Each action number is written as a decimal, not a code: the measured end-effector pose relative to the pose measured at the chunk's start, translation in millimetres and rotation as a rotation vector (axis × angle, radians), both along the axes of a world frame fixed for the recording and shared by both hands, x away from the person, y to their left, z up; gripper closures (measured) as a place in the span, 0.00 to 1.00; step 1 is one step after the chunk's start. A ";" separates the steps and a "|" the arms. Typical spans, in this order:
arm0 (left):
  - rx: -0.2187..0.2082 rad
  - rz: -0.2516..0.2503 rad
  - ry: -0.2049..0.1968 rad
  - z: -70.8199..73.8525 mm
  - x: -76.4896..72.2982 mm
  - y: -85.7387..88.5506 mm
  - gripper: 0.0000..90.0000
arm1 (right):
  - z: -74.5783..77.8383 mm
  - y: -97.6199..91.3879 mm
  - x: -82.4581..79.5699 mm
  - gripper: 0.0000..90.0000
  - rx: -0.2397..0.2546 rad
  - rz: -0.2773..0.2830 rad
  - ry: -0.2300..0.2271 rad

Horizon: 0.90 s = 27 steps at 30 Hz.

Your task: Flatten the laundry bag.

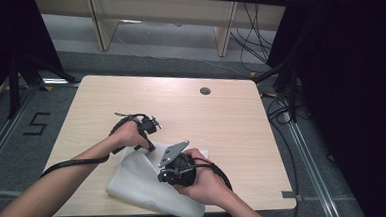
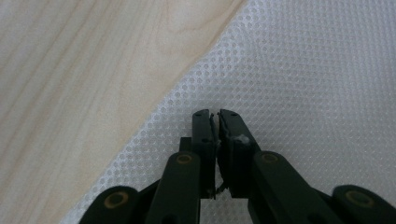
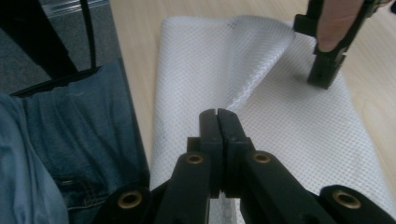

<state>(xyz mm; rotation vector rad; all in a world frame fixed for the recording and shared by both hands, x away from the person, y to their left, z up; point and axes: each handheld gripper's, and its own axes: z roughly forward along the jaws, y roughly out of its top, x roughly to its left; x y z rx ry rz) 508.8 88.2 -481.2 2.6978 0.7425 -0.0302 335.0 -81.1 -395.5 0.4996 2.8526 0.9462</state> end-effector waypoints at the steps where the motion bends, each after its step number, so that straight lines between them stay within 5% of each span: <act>1: 0.000 0.000 0.000 0.0 0.0 0.0 0.94 | 0.0 0.0 0.0 1.00 0.000 0.000 0.000; 4: 0.047 -0.013 -0.037 1.4 2.3 -1.7 0.94 | 1.1 0.6 -1.9 1.00 -0.002 0.031 0.011; 9: 0.071 -0.003 -0.045 2.0 6.1 -4.0 0.94 | 5.3 3.1 -6.9 1.00 0.016 0.064 0.013; 22: 0.109 0.120 -0.099 2.2 30.3 5.8 0.93 | 7.0 12.1 -24.5 1.00 0.026 0.209 0.042; 27: 0.110 0.158 -0.131 1.4 35.7 9.3 0.93 | -4.8 15.0 -32.7 1.00 0.005 0.229 0.112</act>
